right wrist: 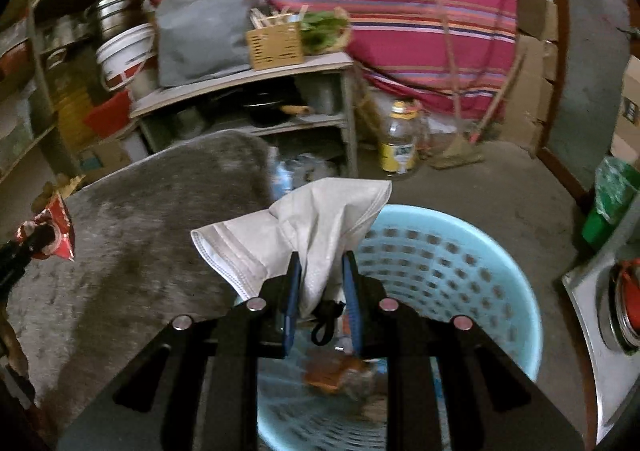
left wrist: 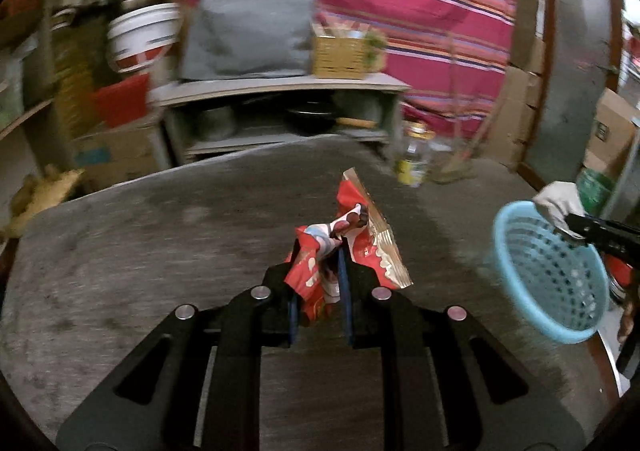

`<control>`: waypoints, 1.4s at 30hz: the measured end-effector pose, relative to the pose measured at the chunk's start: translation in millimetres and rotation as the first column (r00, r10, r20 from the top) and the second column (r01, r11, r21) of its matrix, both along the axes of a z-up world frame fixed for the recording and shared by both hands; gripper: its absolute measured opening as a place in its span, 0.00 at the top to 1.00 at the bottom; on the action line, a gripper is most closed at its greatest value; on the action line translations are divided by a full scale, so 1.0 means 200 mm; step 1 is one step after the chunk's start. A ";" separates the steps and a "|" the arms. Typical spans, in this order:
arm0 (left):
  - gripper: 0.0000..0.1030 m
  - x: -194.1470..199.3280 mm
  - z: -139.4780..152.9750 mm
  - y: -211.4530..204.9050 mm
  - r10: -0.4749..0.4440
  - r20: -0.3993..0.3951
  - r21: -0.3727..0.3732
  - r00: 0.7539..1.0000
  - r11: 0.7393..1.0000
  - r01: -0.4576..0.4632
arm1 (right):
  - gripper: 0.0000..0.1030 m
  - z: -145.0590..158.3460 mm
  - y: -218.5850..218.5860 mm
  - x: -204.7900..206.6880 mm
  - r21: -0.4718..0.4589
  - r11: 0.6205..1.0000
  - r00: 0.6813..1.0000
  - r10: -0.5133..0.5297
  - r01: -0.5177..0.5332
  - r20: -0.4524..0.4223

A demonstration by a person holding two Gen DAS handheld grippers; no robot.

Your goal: Collect trash

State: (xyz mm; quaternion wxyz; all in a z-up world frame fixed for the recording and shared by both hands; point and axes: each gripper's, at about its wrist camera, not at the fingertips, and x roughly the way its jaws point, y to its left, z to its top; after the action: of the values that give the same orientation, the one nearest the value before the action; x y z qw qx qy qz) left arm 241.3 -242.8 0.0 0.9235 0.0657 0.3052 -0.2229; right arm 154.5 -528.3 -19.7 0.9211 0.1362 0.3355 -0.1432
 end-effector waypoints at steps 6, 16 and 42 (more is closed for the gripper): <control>0.86 -0.12 -0.03 -0.41 -0.128 -0.028 -0.044 0.991 0.991 0.127 | 0.79 -0.02 -0.20 -0.15 0.043 0.997 0.998 -0.062 0.061 0.020; 0.78 -0.30 -0.08 -0.84 -0.268 -0.047 -0.064 0.962 0.962 0.265 | 0.79 -0.06 -0.37 -0.24 0.105 0.989 0.993 -0.112 0.107 0.035; 0.05 -0.37 0.10 -0.33 -0.031 0.100 -0.022 0.994 0.999 0.033 | 0.20 -0.19 -0.23 -0.11 0.123 0.990 0.997 -0.063 0.068 -0.043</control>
State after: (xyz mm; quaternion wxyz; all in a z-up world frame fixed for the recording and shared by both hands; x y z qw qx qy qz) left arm 167.0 -308.8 20.7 0.9346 0.0706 0.2549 -0.2378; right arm 133.0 -574.6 -57.8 0.8988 0.2015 0.3572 -0.1547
